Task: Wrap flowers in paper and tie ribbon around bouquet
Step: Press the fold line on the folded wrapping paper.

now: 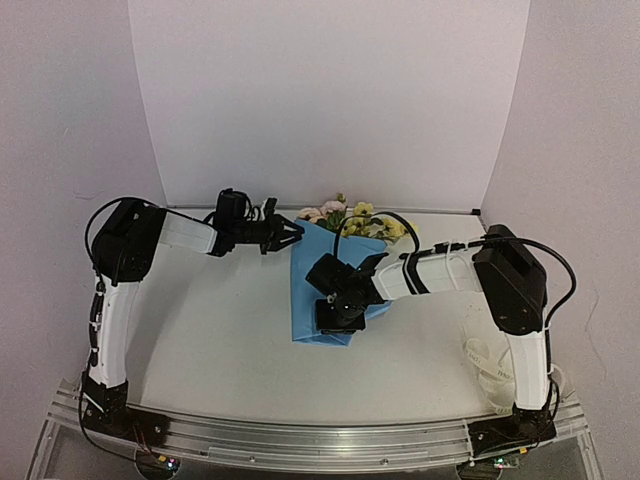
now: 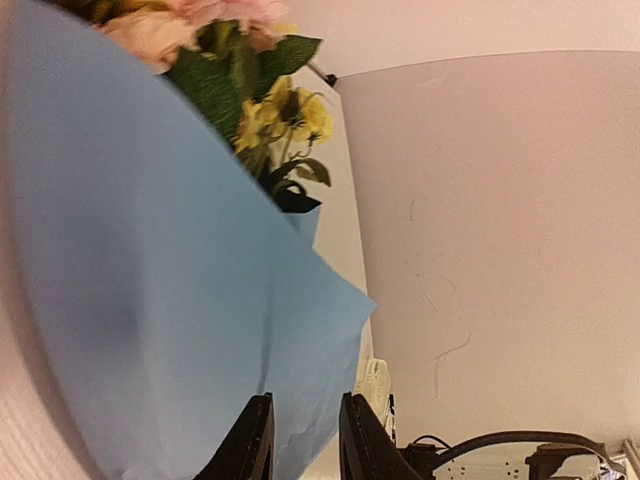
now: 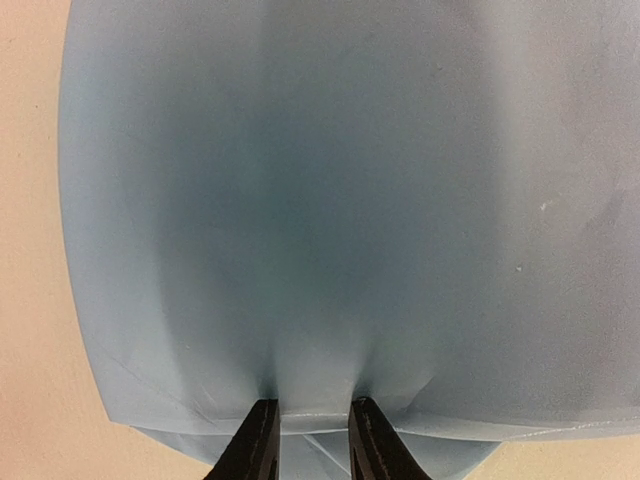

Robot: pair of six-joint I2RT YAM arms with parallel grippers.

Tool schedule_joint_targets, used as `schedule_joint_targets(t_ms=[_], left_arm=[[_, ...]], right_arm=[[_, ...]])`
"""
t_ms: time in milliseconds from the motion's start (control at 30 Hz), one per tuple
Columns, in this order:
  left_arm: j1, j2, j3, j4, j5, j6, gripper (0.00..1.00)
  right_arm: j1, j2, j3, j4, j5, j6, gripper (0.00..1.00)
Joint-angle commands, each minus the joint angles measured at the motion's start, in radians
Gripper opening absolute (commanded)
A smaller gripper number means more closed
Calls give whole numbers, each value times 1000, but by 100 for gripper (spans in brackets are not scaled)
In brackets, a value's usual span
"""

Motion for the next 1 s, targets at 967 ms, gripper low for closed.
schedule_joint_targets(t_ms=[967], left_arm=[[51,392,373,54,-43,-253,24]], right_arm=[[-1,134,-55,-72,-49,-5,26]])
